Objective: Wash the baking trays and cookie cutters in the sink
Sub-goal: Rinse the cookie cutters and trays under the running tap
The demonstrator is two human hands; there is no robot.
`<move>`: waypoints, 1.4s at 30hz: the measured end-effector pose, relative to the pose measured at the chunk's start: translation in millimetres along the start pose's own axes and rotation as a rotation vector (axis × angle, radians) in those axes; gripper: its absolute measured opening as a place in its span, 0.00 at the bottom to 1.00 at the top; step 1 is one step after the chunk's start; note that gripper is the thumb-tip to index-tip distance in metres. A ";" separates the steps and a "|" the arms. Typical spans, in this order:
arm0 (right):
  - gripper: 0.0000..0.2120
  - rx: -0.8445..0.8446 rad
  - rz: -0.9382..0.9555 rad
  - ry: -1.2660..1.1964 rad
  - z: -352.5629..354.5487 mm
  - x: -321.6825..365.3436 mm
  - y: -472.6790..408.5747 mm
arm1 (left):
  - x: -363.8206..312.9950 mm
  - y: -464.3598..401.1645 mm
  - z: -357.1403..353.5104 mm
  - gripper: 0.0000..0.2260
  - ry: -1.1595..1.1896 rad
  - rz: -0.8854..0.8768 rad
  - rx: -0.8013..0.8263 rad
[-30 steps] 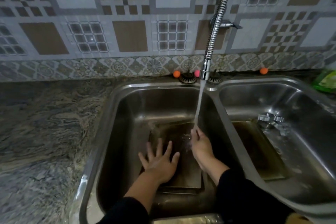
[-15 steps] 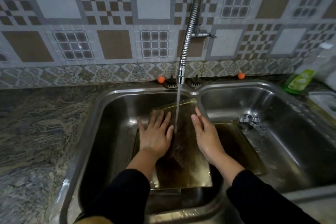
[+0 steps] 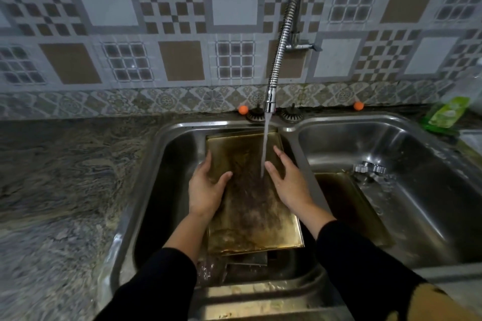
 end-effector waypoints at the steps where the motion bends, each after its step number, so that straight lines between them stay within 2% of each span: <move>1: 0.28 0.048 -0.005 0.150 -4.4 -2.3 -0.5 | 1.0 1.3 2.3 0.32 0.032 0.013 -0.007; 4: 0.28 0.061 0.030 0.769 -4.6 6.0 5.1 | -5.8 8.7 3.6 0.32 0.125 -0.005 -0.031; 6: 0.28 0.103 0.148 0.876 -24.9 19.6 16.4 | -11.8 12.5 3.5 0.32 0.160 -0.016 -0.083; 11: 0.25 0.344 0.337 0.731 -79.5 31.7 43.0 | -18.2 15.1 8.7 0.33 0.197 0.032 -0.169; 13: 0.23 0.346 0.323 0.701 -76.0 31.0 33.2 | -28.1 19.9 12.4 0.33 0.180 -0.043 -0.179; 15: 0.25 0.305 0.225 0.616 -66.4 31.6 14.0 | -41.1 26.5 14.3 0.33 0.111 -0.145 -0.192; 16: 0.26 0.279 0.147 0.512 -60.6 34.5 3.9 | -47.6 30.8 12.2 0.33 0.049 -0.191 -0.185; 18: 0.30 0.222 0.025 0.151 -50.9 50.6 -10.8 | -59.4 42.4 3.6 0.36 -0.105 -0.276 -0.141; 20: 0.33 0.156 -0.011 -0.141 -39.6 71.9 -19.0 | -70.6 57.3 -8.7 0.39 -0.295 -0.374 -0.083; 25: 0.42 0.043 -0.063 -0.582 -17.4 70.9 -28.4 | -80.6 71.7 -31.7 0.42 -0.598 -0.491 0.002; 27: 0.41 0.035 -0.103 -0.709 -13.2 61.6 -26.4 | -80.2 75.2 -42.7 0.42 -0.667 -0.519 0.058; 30: 0.36 -0.030 -0.127 -0.712 1.7 46.8 -24.5 | -80.9 88.1 -65.8 0.38 -0.688 -0.634 0.176; 33: 0.33 -0.133 -0.147 -0.752 23.2 31.6 -22.7 | -84.2 97.6 -73.6 0.30 -0.545 -0.691 0.191; 36: 0.42 -0.130 -0.121 -0.791 35.3 28.8 -16.9 | -80.4 88.7 -85.1 0.22 -0.377 -0.529 0.283; 37: 0.41 -0.119 -0.103 -0.776 36.8 31.7 -14.7 | -79.5 82.9 -91.6 0.21 -0.332 -0.462 0.319; 42: 0.26 -0.168 0.016 -0.690 51.2 40.9 -12.9 | -98.4 49.7 -103.0 0.20 -0.223 -0.314 0.307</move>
Point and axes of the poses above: each hand's wrist, its own y-axis away from the middle knuckle, its own z-axis out of the back of the hand, x = y × z, the point moved 10 cm from there along -y, towards the middle knuckle, and after that the axes turned 10 degrees about z, right-handed, at the moved point
